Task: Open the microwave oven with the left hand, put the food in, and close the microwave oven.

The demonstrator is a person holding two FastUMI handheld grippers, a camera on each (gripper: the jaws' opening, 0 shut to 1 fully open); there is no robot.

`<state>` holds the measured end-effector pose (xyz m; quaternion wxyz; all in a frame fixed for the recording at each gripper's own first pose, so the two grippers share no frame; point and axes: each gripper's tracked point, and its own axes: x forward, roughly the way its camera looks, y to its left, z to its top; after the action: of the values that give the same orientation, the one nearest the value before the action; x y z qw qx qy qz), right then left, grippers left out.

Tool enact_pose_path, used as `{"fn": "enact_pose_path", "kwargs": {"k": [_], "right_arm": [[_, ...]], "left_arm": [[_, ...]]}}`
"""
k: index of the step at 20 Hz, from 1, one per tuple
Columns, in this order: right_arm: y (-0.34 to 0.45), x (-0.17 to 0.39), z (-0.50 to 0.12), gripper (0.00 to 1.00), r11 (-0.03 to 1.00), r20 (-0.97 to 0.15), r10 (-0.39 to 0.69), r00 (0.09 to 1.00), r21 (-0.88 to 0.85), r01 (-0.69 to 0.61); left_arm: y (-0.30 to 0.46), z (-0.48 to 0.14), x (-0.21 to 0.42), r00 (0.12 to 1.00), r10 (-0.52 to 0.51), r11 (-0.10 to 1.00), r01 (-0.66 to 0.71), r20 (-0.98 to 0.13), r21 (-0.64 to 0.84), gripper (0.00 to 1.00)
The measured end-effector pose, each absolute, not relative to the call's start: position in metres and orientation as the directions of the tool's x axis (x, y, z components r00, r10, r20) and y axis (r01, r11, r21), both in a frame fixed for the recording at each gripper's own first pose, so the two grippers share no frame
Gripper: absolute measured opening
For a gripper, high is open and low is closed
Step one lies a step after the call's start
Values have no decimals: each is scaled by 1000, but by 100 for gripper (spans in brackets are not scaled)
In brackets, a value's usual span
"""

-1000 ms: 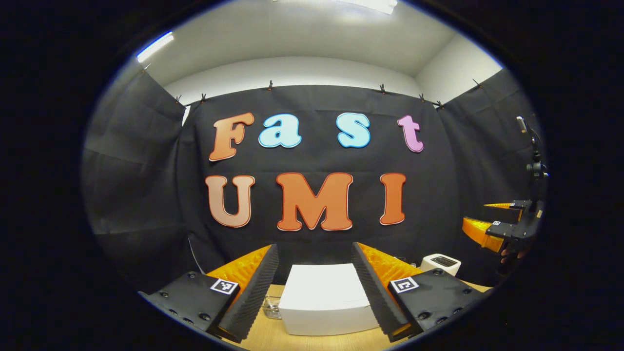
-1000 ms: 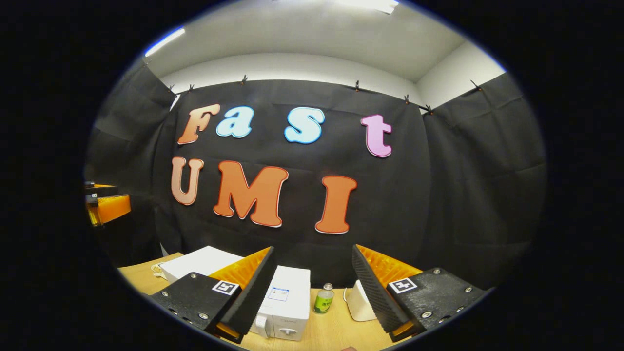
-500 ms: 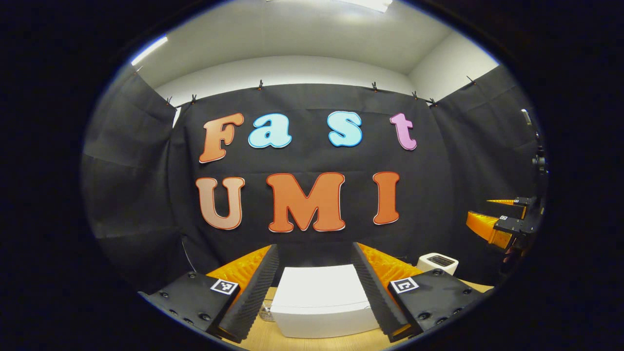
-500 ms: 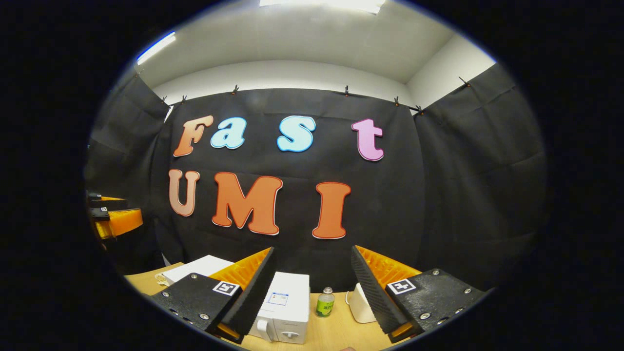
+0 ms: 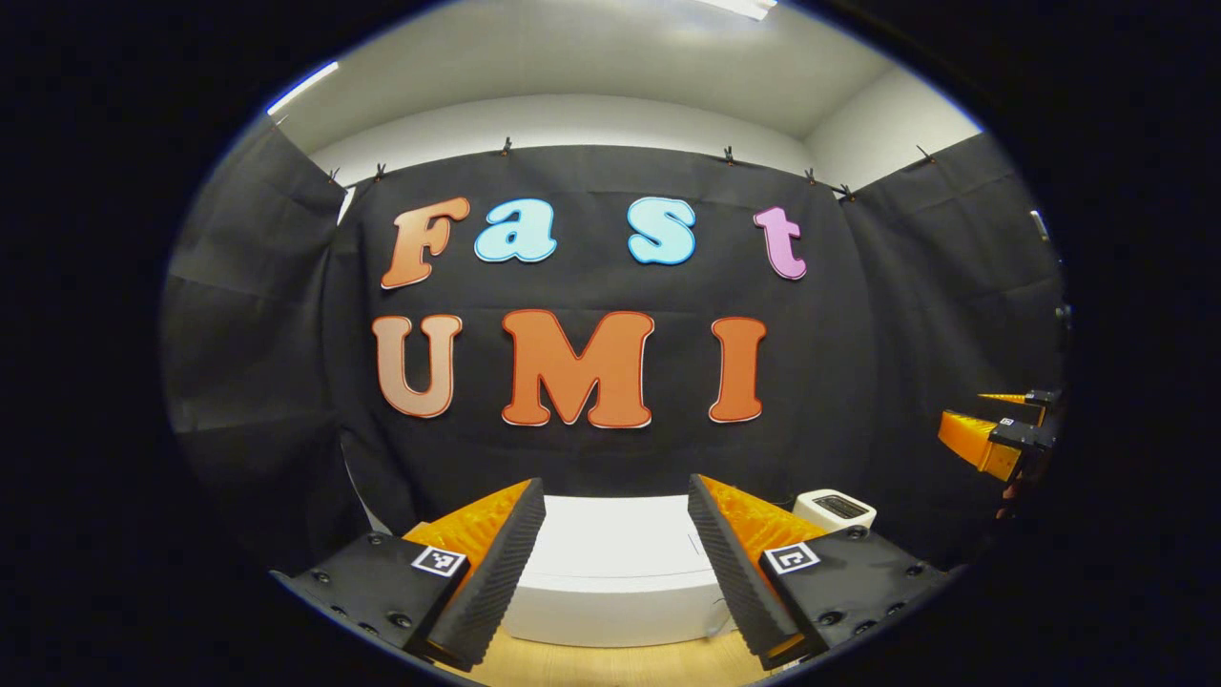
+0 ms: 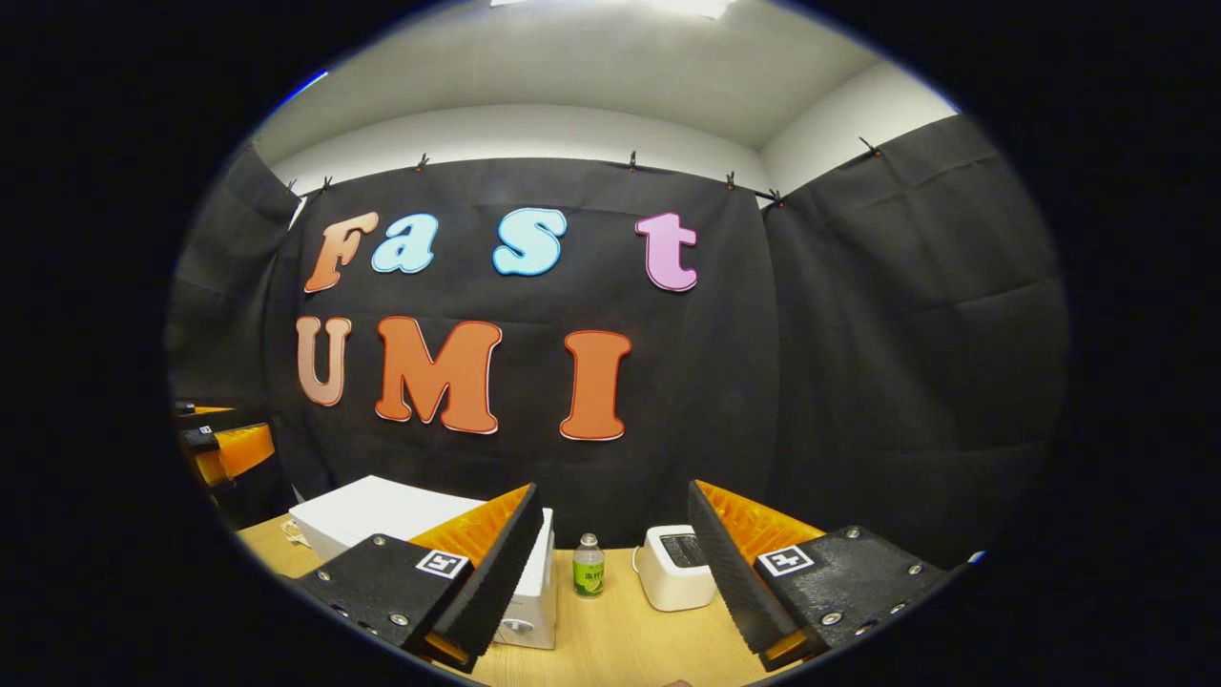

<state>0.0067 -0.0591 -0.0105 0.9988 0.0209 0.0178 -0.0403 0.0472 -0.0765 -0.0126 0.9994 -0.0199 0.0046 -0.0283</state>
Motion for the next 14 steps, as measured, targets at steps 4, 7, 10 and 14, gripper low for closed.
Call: {"fn": "enact_pose_path", "kwargs": {"k": [4,7,10,14], "right_arm": [[-69,2,-23,94,996,-53,-78,996,38,80],[-77,-6,-37,94,996,-74,-77,994,42,81],[-86,-15,-58,94,995,-123,-80,989,55,87],[-94,-29,-78,94,994,-157,-86,984,56,96]], "left_arm": [[-113,-31,43,996,-89,996,89,-18,-18,94],[-144,-55,41,991,-131,991,130,-36,-16,94],[-177,-89,45,984,-164,986,162,-64,-24,94],[-213,-161,52,970,-193,981,193,-150,-17,94]]}}
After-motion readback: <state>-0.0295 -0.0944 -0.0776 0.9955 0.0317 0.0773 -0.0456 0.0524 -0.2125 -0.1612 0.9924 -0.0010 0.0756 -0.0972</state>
